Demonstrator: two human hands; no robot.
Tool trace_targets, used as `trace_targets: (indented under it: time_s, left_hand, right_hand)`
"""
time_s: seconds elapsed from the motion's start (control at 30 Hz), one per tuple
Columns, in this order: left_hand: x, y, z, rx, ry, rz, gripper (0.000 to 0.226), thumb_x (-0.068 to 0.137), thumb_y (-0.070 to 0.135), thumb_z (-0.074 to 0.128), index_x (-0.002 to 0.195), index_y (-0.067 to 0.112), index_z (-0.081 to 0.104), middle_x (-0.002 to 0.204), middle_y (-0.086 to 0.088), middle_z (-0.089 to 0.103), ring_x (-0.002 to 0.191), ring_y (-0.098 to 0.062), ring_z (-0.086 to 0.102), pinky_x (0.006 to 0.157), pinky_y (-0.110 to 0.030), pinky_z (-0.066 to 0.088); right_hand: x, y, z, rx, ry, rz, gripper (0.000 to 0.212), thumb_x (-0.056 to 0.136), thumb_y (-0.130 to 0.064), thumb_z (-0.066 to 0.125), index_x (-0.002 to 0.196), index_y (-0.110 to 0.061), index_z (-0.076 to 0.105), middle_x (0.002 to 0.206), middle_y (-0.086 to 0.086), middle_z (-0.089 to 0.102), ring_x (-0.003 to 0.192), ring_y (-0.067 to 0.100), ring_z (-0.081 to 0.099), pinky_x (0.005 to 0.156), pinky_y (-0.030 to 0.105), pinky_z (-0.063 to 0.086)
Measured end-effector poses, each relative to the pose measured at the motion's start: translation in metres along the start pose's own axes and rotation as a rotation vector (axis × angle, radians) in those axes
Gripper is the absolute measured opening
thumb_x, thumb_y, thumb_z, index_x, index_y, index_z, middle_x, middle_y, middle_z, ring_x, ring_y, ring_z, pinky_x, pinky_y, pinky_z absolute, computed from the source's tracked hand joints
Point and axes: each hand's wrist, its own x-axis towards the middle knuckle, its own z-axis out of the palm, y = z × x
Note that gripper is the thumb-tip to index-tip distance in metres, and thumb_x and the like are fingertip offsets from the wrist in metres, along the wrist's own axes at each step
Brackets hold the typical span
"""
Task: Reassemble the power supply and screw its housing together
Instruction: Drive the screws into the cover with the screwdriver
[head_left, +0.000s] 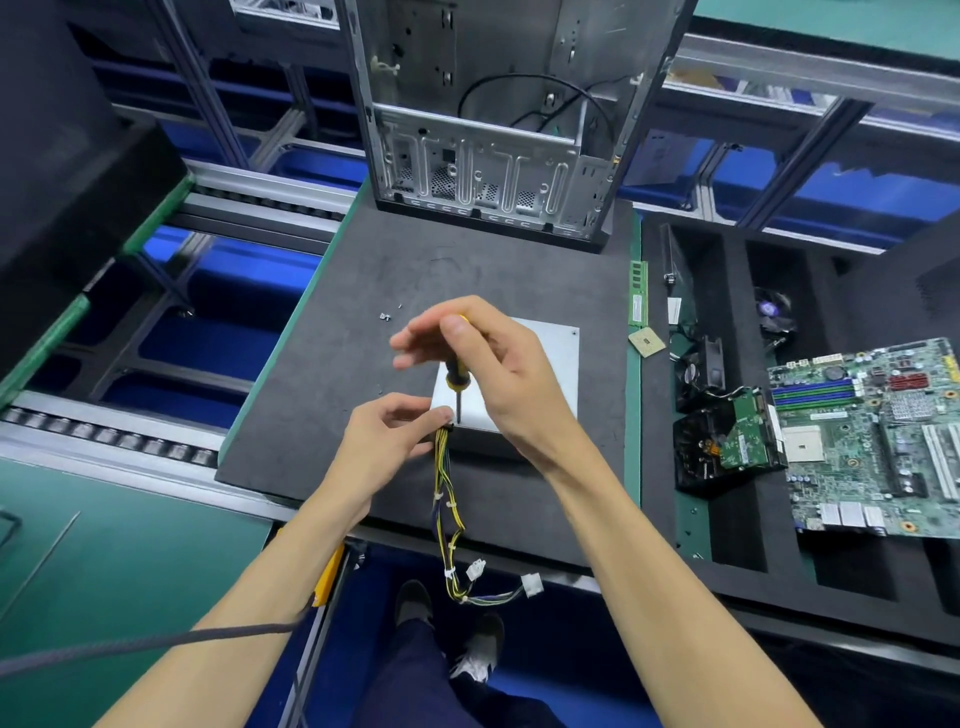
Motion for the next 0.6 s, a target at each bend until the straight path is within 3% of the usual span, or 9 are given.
trace_targets:
  time_s: [0.1, 0.2, 0.27, 0.33, 0.43, 0.53, 0.6]
  left_hand:
    - [0.0001, 0.0001, -0.0005, 0.007, -0.004, 0.002, 0.026, 0.083, 0.027, 0.082, 0.103, 0.012, 0.076, 0.094, -0.002, 0.079, 0.096, -0.015, 0.074, 0.087, -0.037, 0.062]
    - [-0.0005, -0.0006, -0.0003, 0.01, -0.003, 0.011, 0.025, 0.083, 0.027, 0.082, 0.103, 0.013, 0.076, 0.094, -0.002, 0.078, 0.096, -0.015, 0.074, 0.087, -0.038, 0.062]
    - [-0.0008, -0.0009, -0.0001, 0.015, -0.003, 0.014, 0.025, 0.084, 0.028, 0.082, 0.104, 0.014, 0.076, 0.095, -0.002, 0.078, 0.096, -0.015, 0.074, 0.088, -0.039, 0.061]
    - [-0.0006, -0.0013, -0.0002, 0.01, -0.008, 0.015, 0.024, 0.084, 0.027, 0.081, 0.104, 0.014, 0.076, 0.094, -0.001, 0.078, 0.097, -0.016, 0.074, 0.089, -0.04, 0.061]
    - [0.0001, -0.0028, -0.0007, 0.006, -0.003, 0.013, 0.025, 0.083, 0.028, 0.082, 0.103, 0.014, 0.076, 0.093, -0.001, 0.079, 0.096, -0.016, 0.075, 0.089, -0.04, 0.061]
    - [0.0008, -0.0031, 0.0004, 0.006, 0.001, 0.014, 0.024, 0.083, 0.027, 0.082, 0.103, 0.014, 0.076, 0.093, -0.001, 0.079, 0.096, -0.016, 0.075, 0.088, -0.039, 0.061]
    - [0.0007, -0.0028, 0.0005, -0.002, 0.003, 0.016, 0.022, 0.084, 0.024, 0.082, 0.102, 0.014, 0.077, 0.092, -0.002, 0.079, 0.096, -0.017, 0.075, 0.088, -0.038, 0.061]
  right_hand:
    - [0.0051, -0.0004, 0.0054, -0.002, 0.049, -0.023, 0.014, 0.103, -0.002, 0.049, 0.103, -0.001, 0.063, 0.088, 0.017, 0.07, 0.075, 0.025, 0.071, 0.071, 0.017, 0.05]
    - [0.0044, 0.0016, 0.007, 0.003, 0.094, -0.052, 0.003, 0.096, -0.001, 0.063, 0.099, -0.001, 0.064, 0.09, 0.023, 0.073, 0.081, 0.032, 0.076, 0.073, 0.025, 0.054]
    - [0.0035, -0.0002, 0.0064, 0.014, 0.137, -0.055, 0.012, 0.092, -0.001, 0.07, 0.093, -0.009, 0.061, 0.087, 0.025, 0.073, 0.081, 0.034, 0.077, 0.07, 0.024, 0.055]
    - [0.004, -0.0006, 0.0041, 0.05, 0.183, -0.029, 0.026, 0.092, 0.0, 0.071, 0.084, -0.015, 0.051, 0.075, 0.023, 0.071, 0.067, 0.032, 0.074, 0.06, 0.024, 0.055]
    - [0.0062, 0.0034, 0.0041, 0.028, 0.243, 0.046, 0.033, 0.095, -0.01, 0.067, 0.079, -0.019, 0.039, 0.053, 0.005, 0.054, 0.043, 0.018, 0.049, 0.046, 0.021, 0.04]
    - [0.0081, 0.0054, 0.0051, -0.016, 0.181, 0.07, 0.016, 0.102, -0.027, 0.05, 0.089, -0.019, 0.054, 0.06, -0.002, 0.038, 0.054, 0.013, 0.034, 0.054, 0.022, 0.032]
    - [0.0082, 0.0052, 0.0032, -0.042, 0.082, 0.082, 0.034, 0.105, -0.03, 0.034, 0.112, -0.017, 0.065, 0.068, -0.003, 0.041, 0.063, 0.013, 0.035, 0.06, 0.024, 0.032]
